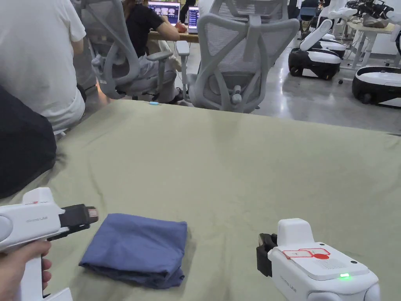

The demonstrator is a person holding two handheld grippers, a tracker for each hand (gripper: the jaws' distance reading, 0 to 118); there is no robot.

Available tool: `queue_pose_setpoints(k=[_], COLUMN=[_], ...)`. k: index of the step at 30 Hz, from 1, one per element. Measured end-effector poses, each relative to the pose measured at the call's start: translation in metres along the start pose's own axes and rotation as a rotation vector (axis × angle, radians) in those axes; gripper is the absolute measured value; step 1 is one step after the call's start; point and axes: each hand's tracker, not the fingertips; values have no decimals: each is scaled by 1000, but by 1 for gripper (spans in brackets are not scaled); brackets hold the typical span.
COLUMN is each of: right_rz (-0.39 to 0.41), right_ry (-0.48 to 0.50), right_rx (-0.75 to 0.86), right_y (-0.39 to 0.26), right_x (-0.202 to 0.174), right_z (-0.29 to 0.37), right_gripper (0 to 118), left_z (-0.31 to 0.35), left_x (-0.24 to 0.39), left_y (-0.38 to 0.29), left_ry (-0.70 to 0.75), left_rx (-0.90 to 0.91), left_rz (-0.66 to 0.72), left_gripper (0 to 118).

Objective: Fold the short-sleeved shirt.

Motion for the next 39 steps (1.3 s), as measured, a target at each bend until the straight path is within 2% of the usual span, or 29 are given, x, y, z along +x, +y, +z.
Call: queue_pose_setpoints(k=[1,3,7,9,16,19,25,27,32,33,34,35,37,38,39], right_rz=[-8,-16,-24,-25,45,49,47,6,-23,-22,-23,-26,-30,-31,-32], right_ry=[-11,-32,-109,-158,-312,-368,-398,-358,-338,-339,-341,-346,-357,-361,-360], right_rx=[12,42,130,172,288,357,379,383,386,389,393,399,405,404,400], right_y=[2,5,16,19,27,32,21,16,7,5,5,3,1,1,1], right_x=[8,24,74,106,215,252,290,296,296,294,292,290,288,287,287], right_z=[6,22,70,98,192,227,261,263,262,263,263,264,265,264,264], right_gripper=[0,0,0,0,0,0,0,0,0,0,1,6,37,60,89], left_z=[8,20,41,48,79,95,120,122,131,134,135,135,138,139,140], left_x=[13,47,140,192,375,429,471,476,476,478,478,478,480,480,479], left_y=[-3,-16,-51,-71,-126,-138,-169,-171,-172,-173,-175,-177,-180,-181,-182], left_ry=[39,91,-3,-17,-104,-104,-157,-128,-119,-124,-122,-127,-140,-144,-155], left_rx=[10,34,138,210,465,503,549,546,552,553,555,551,545,545,538], left_rz=[-59,-145,-182,-252,-490,-520,-463,-490,-493,-506,-517,-528,-546,-545,-543], left_gripper=[0,0,0,0,0,0,0,0,0,1,8,18,50,65,84])
